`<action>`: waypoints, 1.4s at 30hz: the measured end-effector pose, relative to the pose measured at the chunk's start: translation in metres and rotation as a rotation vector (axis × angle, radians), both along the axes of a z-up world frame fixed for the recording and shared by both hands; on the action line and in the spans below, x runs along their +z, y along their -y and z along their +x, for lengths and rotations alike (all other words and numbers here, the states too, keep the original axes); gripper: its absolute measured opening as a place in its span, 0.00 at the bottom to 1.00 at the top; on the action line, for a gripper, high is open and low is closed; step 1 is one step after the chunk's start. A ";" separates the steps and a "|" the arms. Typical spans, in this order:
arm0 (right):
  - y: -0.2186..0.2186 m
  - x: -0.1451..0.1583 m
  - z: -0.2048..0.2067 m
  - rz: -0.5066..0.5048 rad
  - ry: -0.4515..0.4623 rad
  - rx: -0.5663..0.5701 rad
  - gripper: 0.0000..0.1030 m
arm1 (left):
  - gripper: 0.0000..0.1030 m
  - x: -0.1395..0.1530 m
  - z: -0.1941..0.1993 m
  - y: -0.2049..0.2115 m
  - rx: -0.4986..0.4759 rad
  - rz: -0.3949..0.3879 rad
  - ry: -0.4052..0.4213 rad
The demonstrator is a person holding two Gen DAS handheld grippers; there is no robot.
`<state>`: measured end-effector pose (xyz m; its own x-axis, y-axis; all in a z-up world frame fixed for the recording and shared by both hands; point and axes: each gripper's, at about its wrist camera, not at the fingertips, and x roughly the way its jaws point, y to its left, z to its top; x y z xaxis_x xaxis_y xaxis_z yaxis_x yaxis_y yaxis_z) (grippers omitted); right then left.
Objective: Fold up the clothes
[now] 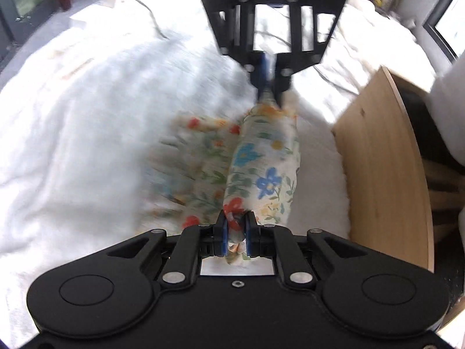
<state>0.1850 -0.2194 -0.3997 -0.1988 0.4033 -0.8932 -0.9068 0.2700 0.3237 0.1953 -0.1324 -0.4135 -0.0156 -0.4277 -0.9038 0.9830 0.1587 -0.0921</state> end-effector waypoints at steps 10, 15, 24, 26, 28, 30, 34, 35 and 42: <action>0.002 -0.014 0.056 -0.114 0.301 -0.072 0.11 | 0.11 0.008 0.076 -0.010 0.257 0.058 0.024; -0.008 -0.034 0.071 -0.155 0.417 -0.154 0.19 | 0.13 -0.021 0.090 -0.006 0.343 0.174 0.048; 0.012 0.000 0.041 -0.064 0.462 -0.143 0.32 | 0.27 0.036 0.035 -0.015 0.239 -0.041 0.277; 0.007 -0.003 0.024 -0.033 0.409 -0.115 0.32 | 0.50 0.020 0.012 0.008 0.140 -0.019 0.356; 0.000 -0.016 0.010 -0.076 0.412 -0.063 0.32 | 0.54 0.006 -0.003 0.024 0.073 0.007 0.403; -0.008 -0.043 -0.009 -0.176 0.477 0.030 0.33 | 0.54 -0.030 -0.012 0.037 0.037 0.120 0.399; 0.003 -0.059 -0.013 -0.216 0.582 0.033 0.70 | 0.54 -0.049 -0.005 0.022 0.195 0.134 0.307; 0.011 -0.056 -0.009 -0.219 0.587 -0.003 0.77 | 0.54 -0.045 -0.003 0.017 0.228 0.123 0.295; 0.050 -0.010 0.000 -0.081 0.441 -0.255 0.77 | 0.54 0.010 -0.002 -0.015 0.566 -0.023 0.236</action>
<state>0.1848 -0.2691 -0.4102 0.2995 0.3155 -0.9004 -0.8546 0.5084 -0.1061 0.1930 -0.1172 -0.4033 0.4195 -0.3301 -0.8456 0.7408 0.6629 0.1087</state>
